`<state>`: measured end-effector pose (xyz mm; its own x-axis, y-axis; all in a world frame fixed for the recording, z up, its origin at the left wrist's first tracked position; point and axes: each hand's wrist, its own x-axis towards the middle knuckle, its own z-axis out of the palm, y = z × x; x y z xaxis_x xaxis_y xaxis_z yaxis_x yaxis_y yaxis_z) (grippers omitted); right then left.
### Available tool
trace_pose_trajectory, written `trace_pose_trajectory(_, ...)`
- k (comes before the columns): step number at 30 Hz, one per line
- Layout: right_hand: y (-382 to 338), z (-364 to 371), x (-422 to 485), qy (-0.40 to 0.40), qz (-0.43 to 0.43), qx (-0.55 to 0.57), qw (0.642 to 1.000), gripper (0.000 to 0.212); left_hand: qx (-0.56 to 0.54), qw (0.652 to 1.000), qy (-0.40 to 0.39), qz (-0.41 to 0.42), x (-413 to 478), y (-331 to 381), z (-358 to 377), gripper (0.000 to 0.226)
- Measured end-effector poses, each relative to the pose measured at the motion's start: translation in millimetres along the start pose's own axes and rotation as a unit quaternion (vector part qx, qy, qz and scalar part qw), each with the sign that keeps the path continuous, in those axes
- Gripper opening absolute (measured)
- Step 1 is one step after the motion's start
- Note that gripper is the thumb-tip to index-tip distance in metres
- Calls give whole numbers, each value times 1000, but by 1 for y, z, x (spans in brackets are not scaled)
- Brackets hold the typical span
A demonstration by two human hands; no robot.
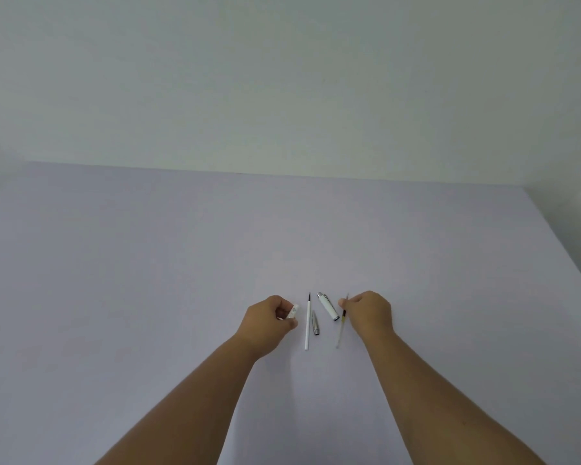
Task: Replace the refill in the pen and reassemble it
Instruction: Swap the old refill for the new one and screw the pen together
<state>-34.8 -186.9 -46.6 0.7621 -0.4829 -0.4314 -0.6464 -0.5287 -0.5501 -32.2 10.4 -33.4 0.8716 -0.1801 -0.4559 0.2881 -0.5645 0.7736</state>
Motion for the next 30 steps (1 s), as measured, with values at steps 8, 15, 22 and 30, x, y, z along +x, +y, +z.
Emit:
trace_pose_trajectory(8, 3, 3, -5, 17, -4, 21, 1000, 18, -10, 1000, 4, -8, -3, 1, -2, 11)
trace_pose_trajectory(15, -23, 19, -31, -22, -104, -54, 993, 14, -16, 998, 58, -18, -5, 2, -11, 12)
trace_pose_trajectory(22, -27, 53, -47, -14, -143, -219, 965, 25, -17, 997, 72, -18, -8, 0, -21, 9)
trace_pose_trajectory(30, -32, 57, -54, -48, -100, -179, 978, 15, -3, 998, 61, -15, -11, -4, -20, 11)
